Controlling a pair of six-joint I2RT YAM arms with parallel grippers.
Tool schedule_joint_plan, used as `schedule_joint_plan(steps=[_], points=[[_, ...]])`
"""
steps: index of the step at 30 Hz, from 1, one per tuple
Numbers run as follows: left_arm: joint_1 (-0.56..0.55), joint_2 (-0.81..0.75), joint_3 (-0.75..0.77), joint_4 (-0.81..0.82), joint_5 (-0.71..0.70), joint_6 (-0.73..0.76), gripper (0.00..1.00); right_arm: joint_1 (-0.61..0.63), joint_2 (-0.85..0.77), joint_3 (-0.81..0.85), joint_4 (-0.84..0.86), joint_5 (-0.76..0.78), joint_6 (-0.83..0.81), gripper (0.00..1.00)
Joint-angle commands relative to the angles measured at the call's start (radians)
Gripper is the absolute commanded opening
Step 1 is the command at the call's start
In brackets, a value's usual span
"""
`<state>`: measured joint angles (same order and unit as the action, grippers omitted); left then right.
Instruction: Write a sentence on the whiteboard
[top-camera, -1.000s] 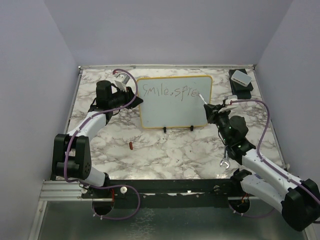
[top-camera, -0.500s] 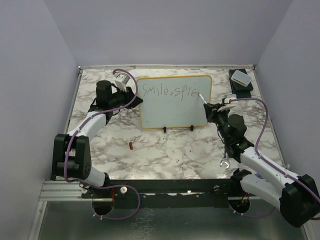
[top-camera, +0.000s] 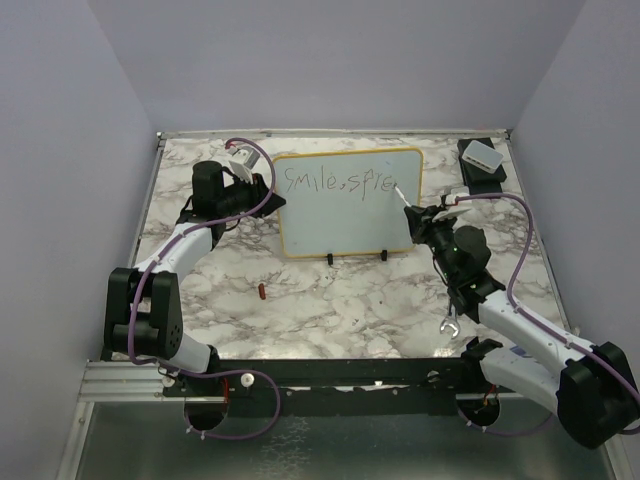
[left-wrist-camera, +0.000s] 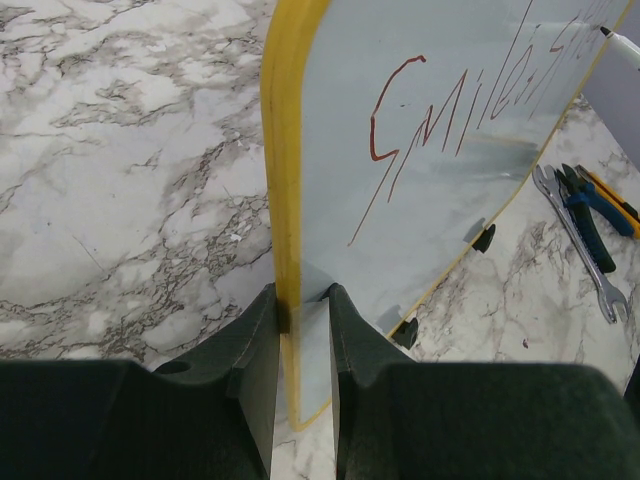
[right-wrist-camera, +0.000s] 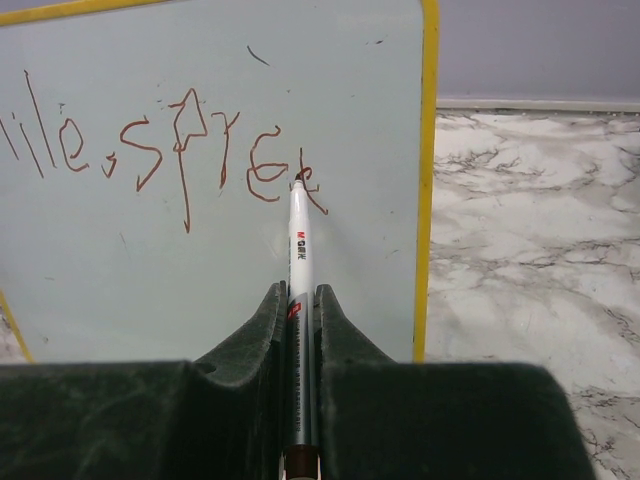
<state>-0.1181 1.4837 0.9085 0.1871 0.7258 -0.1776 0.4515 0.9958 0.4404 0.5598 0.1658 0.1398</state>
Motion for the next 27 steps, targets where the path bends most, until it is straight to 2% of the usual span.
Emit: schedule_joint_plan(steps=[1, 27], points=[[-0.012, 0.011, 0.001, -0.061, -0.005, 0.021, 0.15, -0.005, 0.010, 0.018, -0.021, -0.026, 0.003, 0.01], [-0.016, 0.003, -0.003, -0.055, -0.007, 0.016, 0.15, -0.005, -0.024, 0.013, -0.068, 0.046, 0.008, 0.01]])
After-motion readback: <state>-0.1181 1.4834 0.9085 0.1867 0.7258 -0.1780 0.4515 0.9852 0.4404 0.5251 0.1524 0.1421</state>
